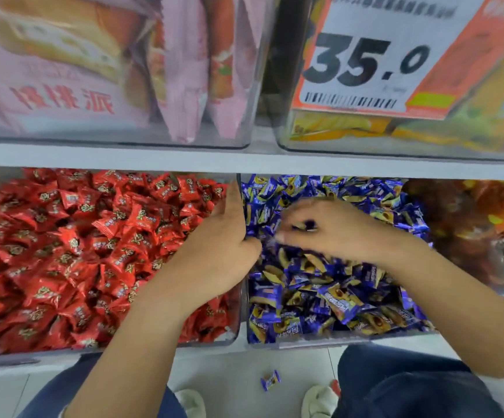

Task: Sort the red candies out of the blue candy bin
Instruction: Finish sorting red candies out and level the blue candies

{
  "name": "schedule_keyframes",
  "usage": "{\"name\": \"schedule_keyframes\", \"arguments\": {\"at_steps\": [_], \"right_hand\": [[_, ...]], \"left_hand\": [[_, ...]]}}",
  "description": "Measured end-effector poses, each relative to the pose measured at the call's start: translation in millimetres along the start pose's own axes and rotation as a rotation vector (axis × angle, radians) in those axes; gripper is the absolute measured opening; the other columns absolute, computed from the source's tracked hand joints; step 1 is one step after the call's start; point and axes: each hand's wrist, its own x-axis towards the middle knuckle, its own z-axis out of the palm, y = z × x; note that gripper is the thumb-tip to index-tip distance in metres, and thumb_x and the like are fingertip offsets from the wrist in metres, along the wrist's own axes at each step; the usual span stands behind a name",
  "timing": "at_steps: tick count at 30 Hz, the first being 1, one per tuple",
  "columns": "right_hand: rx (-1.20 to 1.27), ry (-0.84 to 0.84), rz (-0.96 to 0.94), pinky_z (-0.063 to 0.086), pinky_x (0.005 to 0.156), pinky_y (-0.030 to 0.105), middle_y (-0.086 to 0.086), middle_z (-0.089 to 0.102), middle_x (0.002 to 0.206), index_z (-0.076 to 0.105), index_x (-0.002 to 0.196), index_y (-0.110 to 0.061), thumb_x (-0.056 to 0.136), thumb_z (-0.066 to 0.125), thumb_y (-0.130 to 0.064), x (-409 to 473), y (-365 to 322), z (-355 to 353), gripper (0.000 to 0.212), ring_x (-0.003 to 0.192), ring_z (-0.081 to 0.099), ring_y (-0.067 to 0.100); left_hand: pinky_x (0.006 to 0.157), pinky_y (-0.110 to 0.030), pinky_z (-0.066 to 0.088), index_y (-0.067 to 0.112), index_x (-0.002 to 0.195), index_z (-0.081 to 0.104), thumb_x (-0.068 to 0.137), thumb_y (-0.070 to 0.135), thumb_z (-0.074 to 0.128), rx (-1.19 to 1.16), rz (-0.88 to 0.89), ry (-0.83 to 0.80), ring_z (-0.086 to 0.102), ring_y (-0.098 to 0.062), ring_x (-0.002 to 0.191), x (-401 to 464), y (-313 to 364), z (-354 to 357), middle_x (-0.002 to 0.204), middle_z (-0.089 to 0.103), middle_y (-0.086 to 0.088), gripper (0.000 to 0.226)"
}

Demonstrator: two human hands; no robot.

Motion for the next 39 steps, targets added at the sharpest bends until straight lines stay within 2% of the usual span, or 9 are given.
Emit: {"name": "schedule_keyframes", "arguments": {"at_steps": [3,7,12,18,21,25,30,35,39], "right_hand": [[-0.166,0.113,0.046,0.043,0.099,0.038,-0.002,0.051,0.138,0.052,0.131,-0.03,0.091,0.05,-0.05,45,5,1,0.044,0.123,0.049,0.023],[-0.342,0.024,0.188,0.039,0.099,0.039,0.008,0.046,0.141,0.033,0.143,-0.029,0.09,0.044,-0.059,83,8,27,0.062,0.126,0.044,0.03],[-0.344,-0.158,0.015,0.038,0.098,0.04,0.006,0.055,0.127,0.047,0.131,-0.031,0.086,0.032,-0.066,52,0,50,0.059,0.117,0.05,0.028],[-0.316,-0.165,-0.165,0.042,0.091,0.033,-0.001,0.063,0.115,0.066,0.112,-0.025,0.094,0.045,-0.05,-11,-6,34,0.038,0.107,0.056,0.02],[0.015,-0.216,-0.02,0.044,0.097,0.033,-0.011,0.063,0.12,0.066,0.114,-0.033,0.09,0.048,-0.055,-19,-6,8,0.038,0.108,0.057,0.008],[-0.28,0.144,0.231,0.044,0.091,0.032,0.002,0.059,0.125,0.049,0.134,-0.029,0.092,0.038,-0.058,-5,26,-21,0.052,0.109,0.056,0.023],[-0.301,-0.102,0.555,0.032,0.107,0.048,0.016,0.02,0.154,0.016,0.15,-0.031,0.082,0.027,-0.077,29,57,-2,0.082,0.139,0.023,0.039],[-0.108,-0.174,0.383,0.033,0.104,0.038,0.005,0.031,0.152,0.031,0.144,-0.032,0.087,0.023,-0.074,35,19,21,0.071,0.137,0.032,0.031],[-0.199,-0.201,0.24,0.038,0.098,0.04,0.007,0.048,0.133,0.052,0.12,-0.028,0.091,0.019,-0.067,8,-1,34,0.059,0.124,0.045,0.029]], "left_hand": [[0.104,-0.024,0.029,0.022,0.15,-0.013,0.091,0.018,0.048,0.013,-0.018,-0.014,0.032,-0.021,0.136,-1,4,-1,0.158,0.01,-0.004,0.084],[0.11,-0.033,0.027,0.018,0.15,-0.008,0.095,0.014,0.043,0.025,-0.027,-0.02,0.025,-0.025,0.14,-3,11,-6,0.158,0.011,-0.007,0.076],[0.109,-0.038,0.029,0.014,0.151,-0.003,0.095,0.016,0.043,0.042,-0.028,-0.031,0.029,-0.03,0.137,-3,10,-7,0.156,0.016,-0.012,0.072],[0.108,-0.042,0.033,0.018,0.151,-0.007,0.093,0.017,0.046,0.057,-0.03,-0.009,0.032,-0.031,0.136,1,3,2,0.156,0.015,-0.012,0.078],[0.107,-0.044,0.035,0.017,0.151,0.0,0.092,0.018,0.046,0.064,-0.04,0.01,0.034,-0.032,0.134,6,-1,7,0.155,0.019,-0.013,0.075],[0.104,-0.047,0.037,0.017,0.15,0.009,0.091,0.021,0.046,0.084,-0.045,0.015,0.037,-0.035,0.131,10,-7,12,0.151,0.025,-0.016,0.069],[0.102,-0.048,0.04,0.027,0.15,0.001,0.089,0.023,0.047,0.095,-0.032,0.049,0.04,-0.034,0.13,16,-15,16,0.153,0.023,-0.013,0.077],[0.105,-0.046,0.039,0.03,0.15,-0.007,0.086,0.026,0.048,0.08,-0.039,0.061,0.037,-0.03,0.134,23,-21,21,0.156,0.017,-0.008,0.084],[0.106,-0.046,0.038,0.03,0.15,0.001,0.085,0.028,0.05,0.092,-0.039,0.055,0.035,-0.03,0.135,25,-23,20,0.156,0.016,-0.007,0.081]]}}
